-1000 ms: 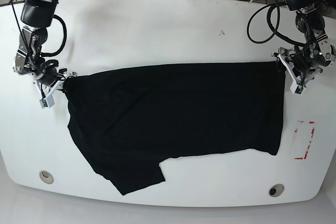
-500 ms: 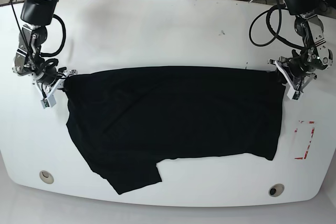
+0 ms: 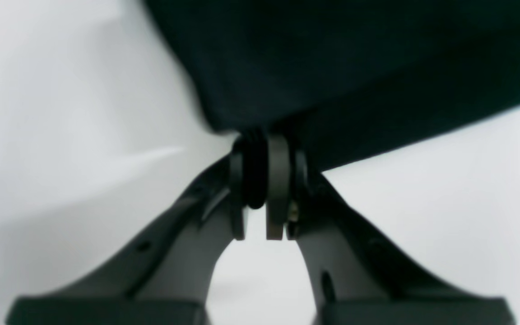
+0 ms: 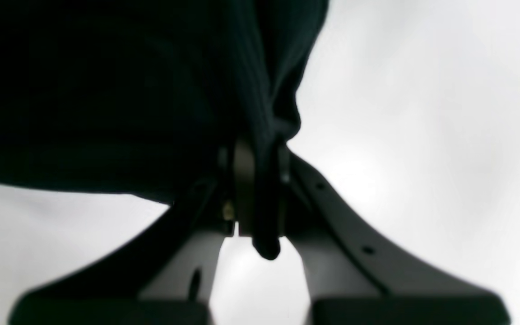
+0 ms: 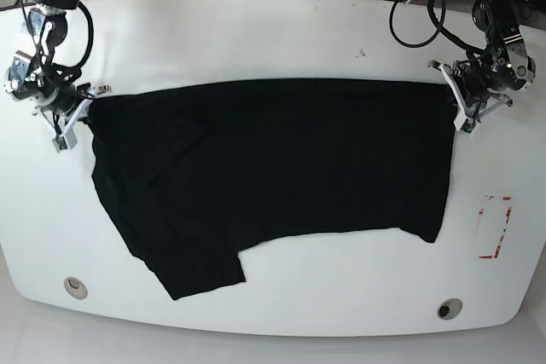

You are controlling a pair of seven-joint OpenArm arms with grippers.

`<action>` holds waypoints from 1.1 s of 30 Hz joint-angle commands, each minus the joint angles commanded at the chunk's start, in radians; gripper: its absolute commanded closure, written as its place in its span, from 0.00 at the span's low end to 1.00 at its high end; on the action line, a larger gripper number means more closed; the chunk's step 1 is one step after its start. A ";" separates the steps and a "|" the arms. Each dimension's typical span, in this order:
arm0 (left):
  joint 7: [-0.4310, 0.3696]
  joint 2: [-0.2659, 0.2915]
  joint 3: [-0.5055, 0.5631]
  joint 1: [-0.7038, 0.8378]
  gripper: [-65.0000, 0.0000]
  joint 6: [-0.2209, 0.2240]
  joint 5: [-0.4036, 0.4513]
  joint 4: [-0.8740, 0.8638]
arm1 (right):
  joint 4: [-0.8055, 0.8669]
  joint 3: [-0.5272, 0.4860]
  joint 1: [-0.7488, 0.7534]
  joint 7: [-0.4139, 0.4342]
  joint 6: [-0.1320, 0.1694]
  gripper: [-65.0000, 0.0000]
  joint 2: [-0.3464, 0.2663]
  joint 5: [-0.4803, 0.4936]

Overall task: Layout the t-shirt on the table in an organized manner, then fold the t-shirt properly
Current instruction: 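Drag the shirt with both grippers toward the robot, flattening it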

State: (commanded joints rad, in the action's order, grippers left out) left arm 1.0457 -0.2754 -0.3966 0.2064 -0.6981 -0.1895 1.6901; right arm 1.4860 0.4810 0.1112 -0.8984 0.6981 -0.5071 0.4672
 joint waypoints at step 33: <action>0.003 -0.025 -0.018 0.324 0.93 0.000 -0.003 0.178 | 0.330 0.186 0.411 -0.094 0.000 1.00 0.120 -0.002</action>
State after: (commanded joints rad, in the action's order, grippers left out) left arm 1.0487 -0.3000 -0.4150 0.5301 -0.6981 -0.1926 1.8681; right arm 1.8159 0.6667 0.5224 -0.9920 0.6981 -0.3874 0.4657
